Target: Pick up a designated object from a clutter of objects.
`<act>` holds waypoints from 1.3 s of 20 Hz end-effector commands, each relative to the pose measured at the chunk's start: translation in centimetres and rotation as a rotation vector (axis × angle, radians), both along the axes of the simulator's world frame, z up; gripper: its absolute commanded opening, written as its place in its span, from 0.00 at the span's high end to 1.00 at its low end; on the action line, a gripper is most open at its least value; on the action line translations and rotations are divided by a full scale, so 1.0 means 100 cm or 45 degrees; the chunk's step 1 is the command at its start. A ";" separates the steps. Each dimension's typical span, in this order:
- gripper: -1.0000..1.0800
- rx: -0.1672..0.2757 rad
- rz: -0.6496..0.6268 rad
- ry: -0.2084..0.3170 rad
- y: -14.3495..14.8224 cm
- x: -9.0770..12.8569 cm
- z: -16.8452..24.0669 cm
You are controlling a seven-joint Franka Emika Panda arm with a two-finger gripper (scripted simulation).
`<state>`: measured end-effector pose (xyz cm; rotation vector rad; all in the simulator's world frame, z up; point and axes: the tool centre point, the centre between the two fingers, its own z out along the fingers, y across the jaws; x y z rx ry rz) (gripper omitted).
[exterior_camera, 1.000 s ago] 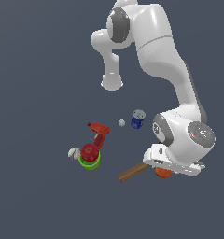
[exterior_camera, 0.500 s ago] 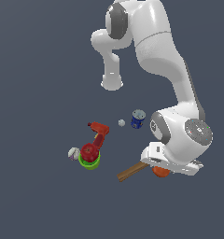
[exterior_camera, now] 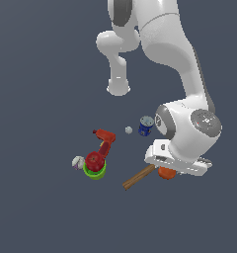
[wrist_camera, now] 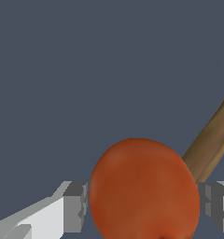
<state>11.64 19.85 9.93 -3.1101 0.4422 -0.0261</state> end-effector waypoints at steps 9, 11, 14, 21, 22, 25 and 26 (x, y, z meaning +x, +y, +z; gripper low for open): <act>1.00 0.001 0.002 0.002 -0.034 -0.045 0.069; 1.00 0.001 0.003 0.003 -0.041 -0.054 0.083; 1.00 0.001 0.004 0.006 -0.051 -0.069 0.105; 1.00 0.003 0.007 0.011 -0.077 -0.102 0.157; 1.00 0.003 0.008 0.012 -0.081 -0.107 0.165; 1.00 0.004 0.009 0.014 -0.092 -0.122 0.189; 1.00 0.004 0.009 0.014 -0.096 -0.126 0.197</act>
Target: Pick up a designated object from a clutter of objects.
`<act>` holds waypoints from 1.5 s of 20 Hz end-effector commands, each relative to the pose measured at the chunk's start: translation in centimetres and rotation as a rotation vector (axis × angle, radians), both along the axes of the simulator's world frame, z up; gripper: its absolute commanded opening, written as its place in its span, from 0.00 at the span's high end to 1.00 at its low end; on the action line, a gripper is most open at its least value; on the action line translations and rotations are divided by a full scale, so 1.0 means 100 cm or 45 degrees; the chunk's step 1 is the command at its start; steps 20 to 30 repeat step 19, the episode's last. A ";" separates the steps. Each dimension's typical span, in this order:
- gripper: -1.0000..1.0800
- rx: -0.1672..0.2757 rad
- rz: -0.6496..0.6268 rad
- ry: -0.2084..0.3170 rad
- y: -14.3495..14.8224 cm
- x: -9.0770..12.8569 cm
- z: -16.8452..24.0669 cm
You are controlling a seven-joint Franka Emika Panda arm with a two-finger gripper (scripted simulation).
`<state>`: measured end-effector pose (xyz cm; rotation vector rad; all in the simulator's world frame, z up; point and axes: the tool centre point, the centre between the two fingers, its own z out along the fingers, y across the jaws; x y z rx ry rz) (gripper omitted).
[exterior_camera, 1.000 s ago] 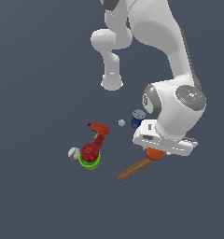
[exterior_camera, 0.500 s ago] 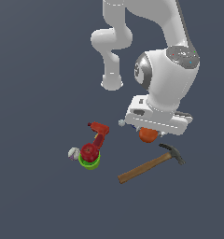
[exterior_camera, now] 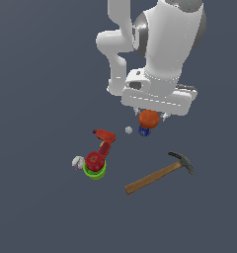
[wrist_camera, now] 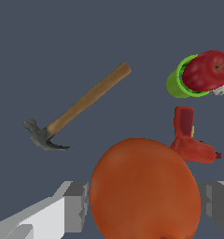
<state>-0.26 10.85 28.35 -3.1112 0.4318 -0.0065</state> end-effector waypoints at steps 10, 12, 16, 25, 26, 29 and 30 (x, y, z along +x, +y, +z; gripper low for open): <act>1.00 0.002 0.004 0.004 -0.034 -0.041 0.073; 1.00 0.002 0.004 0.005 -0.037 -0.045 0.080; 1.00 0.001 0.005 0.005 -0.041 -0.049 0.089; 1.00 0.000 0.005 0.005 -0.042 -0.050 0.091; 1.00 0.000 0.005 0.005 -0.042 -0.050 0.091; 1.00 0.000 0.005 0.005 -0.042 -0.050 0.091; 1.00 0.000 0.005 0.005 -0.042 -0.050 0.091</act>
